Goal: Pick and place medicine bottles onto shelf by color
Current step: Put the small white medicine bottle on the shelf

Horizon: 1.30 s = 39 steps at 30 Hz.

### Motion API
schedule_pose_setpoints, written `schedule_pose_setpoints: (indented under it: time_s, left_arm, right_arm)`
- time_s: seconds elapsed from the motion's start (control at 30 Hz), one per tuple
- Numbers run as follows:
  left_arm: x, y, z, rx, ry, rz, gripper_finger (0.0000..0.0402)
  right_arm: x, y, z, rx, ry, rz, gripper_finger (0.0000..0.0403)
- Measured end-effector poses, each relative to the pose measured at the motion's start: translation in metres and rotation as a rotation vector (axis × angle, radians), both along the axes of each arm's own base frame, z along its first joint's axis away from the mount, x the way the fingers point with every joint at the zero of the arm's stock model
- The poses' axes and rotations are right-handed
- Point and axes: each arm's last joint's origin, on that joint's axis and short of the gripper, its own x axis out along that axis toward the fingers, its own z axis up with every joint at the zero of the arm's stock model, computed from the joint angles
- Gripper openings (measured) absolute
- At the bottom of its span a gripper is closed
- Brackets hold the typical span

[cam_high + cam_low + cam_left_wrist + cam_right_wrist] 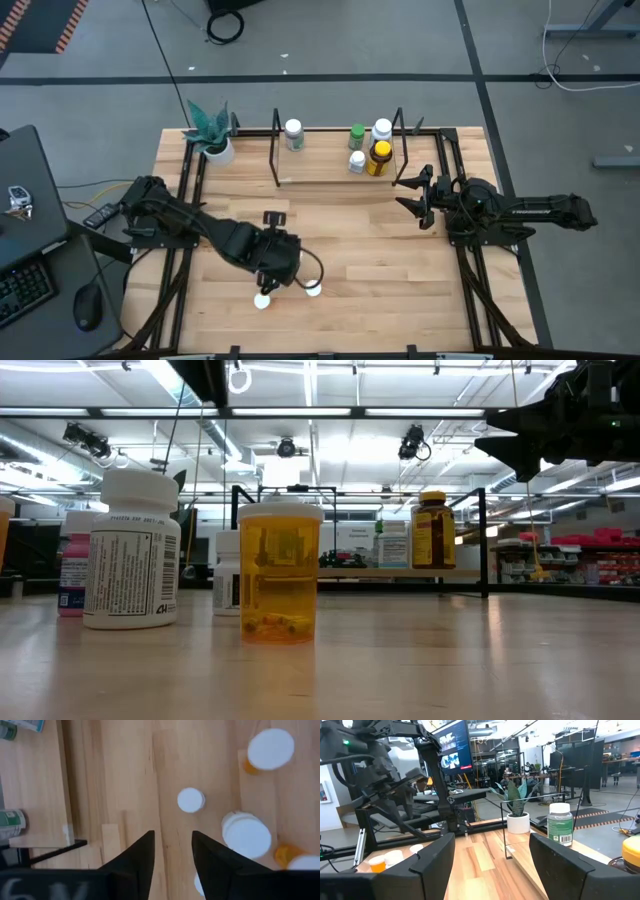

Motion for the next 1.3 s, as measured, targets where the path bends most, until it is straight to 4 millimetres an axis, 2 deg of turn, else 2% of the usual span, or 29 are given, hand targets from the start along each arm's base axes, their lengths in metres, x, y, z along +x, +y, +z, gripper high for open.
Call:
schedule_pose_setpoints:
  time_s: [0.2,0.37,0.47,0.8,1.07,1.3]
  left_arm:
    - [-0.007,-0.01,0.0,0.028,-0.006,0.0,0.0117]
    - [-0.019,-0.008,-0.028,0.077,0.042,-0.009,0.0106]
    - [-0.028,-0.003,-0.036,0.047,0.012,0.015,0.01]
    - [-0.052,0.003,-0.013,-0.186,-0.098,0.156,0.009]
    - [-0.068,-0.013,-0.016,-0.367,0.068,0.18,0.0114]
    - [-0.077,-0.025,-0.018,-0.354,0.066,0.235,0.0124]
  right_arm:
    - [0.0,0.0,0.0,0.0,0.0,0.0,0.0265]
    - [0.0,0.0,0.0,0.0,0.0,0.0,0.0265]
    - [0.0,0.0,0.0,0.0,0.0,0.0,0.0265]
    - [0.0,0.0,0.0,0.0,-0.001,0.0,0.0265]
    - [0.0,0.0,0.0,0.0,-0.001,0.0,0.0265]
    - [0.0,0.0,0.0,0.0,-0.001,0.0,0.0265]
